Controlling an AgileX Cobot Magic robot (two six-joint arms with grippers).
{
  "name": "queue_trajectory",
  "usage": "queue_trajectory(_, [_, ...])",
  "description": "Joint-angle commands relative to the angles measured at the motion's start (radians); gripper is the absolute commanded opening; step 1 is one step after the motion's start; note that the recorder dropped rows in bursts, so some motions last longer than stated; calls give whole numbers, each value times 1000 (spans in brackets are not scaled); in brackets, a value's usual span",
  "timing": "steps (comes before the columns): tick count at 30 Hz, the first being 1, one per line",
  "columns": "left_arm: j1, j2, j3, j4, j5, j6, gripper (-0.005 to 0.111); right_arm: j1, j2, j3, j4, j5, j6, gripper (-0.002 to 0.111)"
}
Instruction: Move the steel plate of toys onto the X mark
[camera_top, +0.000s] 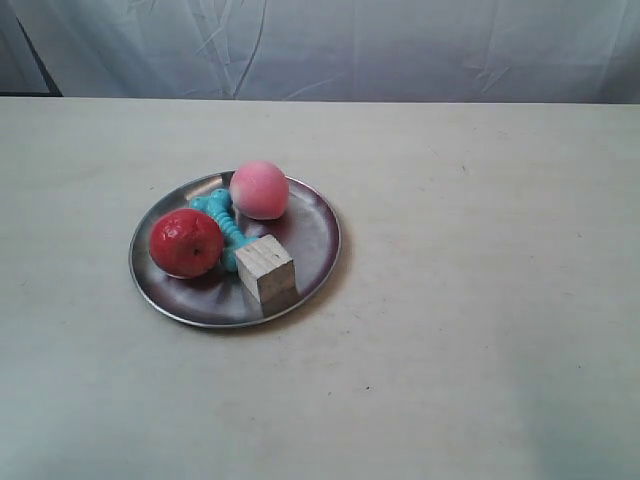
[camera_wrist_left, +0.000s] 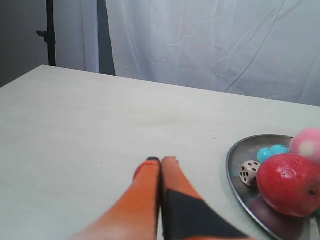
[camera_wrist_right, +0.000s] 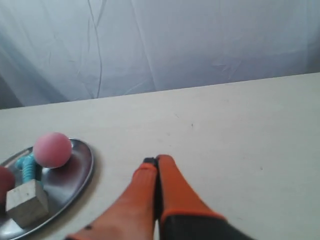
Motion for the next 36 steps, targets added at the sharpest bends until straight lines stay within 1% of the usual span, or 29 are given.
queue_trajectory(1, [4,-6,4,3,-11,-1,0,-31,-110,149,29,-81,-5,0])
queue_trajectory(8, [4,-6,4,3,-11,-1,0,-31,-141,267,32,-130,-5,0])
queue_trajectory(12, [4,-6,4,3,-11,-1,0,-31,-141,268,55,-139,-5,0])
queue_trajectory(19, [4,-6,4,0,-11,-1,0,-31,-146,268,65,-129,-102,0])
queue_trajectory(29, [4,-6,4,0,-11,-1,0,-31,-146,268,72,-87,-108,0])
queue_trajectory(36, [4,-6,4,0,-11,-1,0,-31,-146,268,67,-66,-196,0])
